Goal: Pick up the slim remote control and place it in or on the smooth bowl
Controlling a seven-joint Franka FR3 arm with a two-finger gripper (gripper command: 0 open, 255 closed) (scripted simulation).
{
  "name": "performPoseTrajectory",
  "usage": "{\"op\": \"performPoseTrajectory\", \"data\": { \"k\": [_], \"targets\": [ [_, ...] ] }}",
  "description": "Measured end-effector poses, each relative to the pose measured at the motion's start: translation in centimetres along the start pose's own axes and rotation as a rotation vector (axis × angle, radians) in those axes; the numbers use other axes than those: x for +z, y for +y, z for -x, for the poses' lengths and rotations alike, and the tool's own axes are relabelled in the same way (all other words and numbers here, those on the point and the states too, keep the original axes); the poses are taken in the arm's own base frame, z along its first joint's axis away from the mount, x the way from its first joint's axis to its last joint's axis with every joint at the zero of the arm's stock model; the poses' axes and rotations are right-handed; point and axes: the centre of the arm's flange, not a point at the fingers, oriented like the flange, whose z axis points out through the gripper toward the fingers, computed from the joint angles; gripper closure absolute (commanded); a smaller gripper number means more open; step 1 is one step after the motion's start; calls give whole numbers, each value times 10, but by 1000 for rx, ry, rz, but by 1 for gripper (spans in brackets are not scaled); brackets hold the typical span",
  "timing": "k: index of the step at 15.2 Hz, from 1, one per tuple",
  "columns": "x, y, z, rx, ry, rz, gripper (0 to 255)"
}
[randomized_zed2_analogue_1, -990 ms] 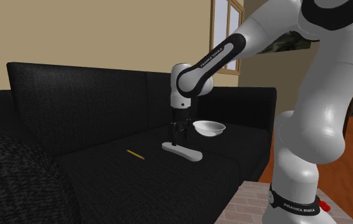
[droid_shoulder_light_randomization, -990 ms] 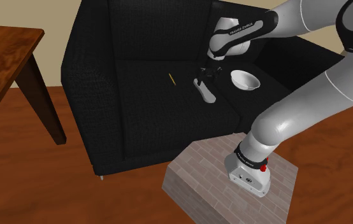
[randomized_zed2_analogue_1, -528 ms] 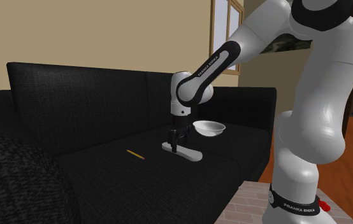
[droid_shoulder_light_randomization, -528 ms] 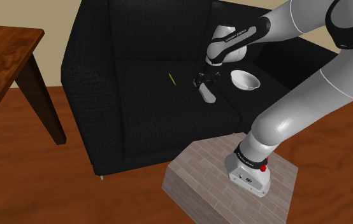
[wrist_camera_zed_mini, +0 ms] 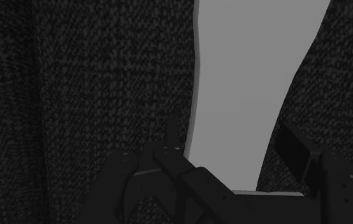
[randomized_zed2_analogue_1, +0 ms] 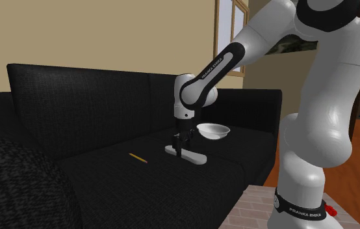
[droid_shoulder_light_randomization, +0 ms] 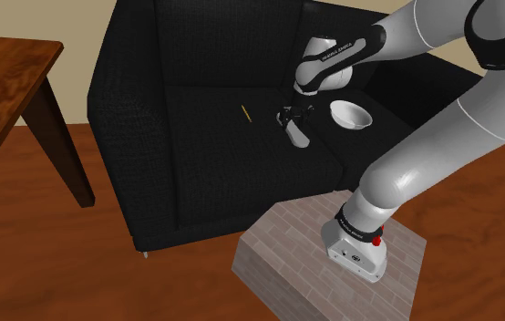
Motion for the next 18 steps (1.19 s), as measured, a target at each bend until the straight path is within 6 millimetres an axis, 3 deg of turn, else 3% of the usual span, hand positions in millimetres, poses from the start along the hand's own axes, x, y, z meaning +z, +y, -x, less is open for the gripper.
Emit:
{"op": "performPoseTrajectory", "data": {
  "k": [8, 18],
  "targets": [
    [0, 0, 0, 0, 0, 0, 255],
    [-47, 0, 0, 0, 0, 0, 255]
  ]
}}
